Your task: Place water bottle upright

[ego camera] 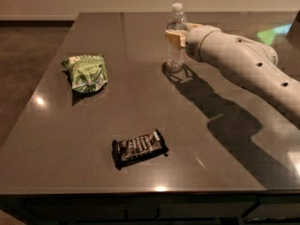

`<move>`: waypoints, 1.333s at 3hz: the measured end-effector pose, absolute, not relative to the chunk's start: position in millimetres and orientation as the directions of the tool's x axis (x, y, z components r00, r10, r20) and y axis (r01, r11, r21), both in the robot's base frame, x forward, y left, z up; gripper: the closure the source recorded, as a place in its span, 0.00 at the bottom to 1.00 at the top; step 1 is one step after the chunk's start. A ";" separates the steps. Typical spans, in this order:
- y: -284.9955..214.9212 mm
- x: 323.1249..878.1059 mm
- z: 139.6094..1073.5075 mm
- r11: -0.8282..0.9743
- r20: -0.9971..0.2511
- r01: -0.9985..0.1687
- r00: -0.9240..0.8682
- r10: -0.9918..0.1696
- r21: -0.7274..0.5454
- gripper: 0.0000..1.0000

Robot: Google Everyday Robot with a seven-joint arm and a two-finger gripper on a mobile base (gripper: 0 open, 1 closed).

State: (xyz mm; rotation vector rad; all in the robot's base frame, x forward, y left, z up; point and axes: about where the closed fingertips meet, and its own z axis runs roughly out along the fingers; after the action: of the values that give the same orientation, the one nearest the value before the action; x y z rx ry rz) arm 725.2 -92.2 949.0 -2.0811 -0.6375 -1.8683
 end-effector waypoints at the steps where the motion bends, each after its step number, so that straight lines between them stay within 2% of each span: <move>1: -95.8 726.3 943.5 -0.874 0.989 0.481 0.083 0.121 0.067 0.57; 2: -97.6 727.6 940.2 -0.879 0.991 0.474 0.087 0.102 0.049 0.27; 3: -98.3 728.9 938.3 -0.881 0.992 0.472 0.089 0.091 0.039 0.04; 4: -97.1 728.9 938.4 -0.880 0.992 0.473 0.089 0.091 0.039 0.00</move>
Offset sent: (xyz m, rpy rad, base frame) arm 0.0025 -0.0094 -0.0117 0.0494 0.0176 -0.0360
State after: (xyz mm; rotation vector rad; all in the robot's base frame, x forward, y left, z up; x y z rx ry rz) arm 728.9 -97.1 938.4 -2.0796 -0.5614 -1.8590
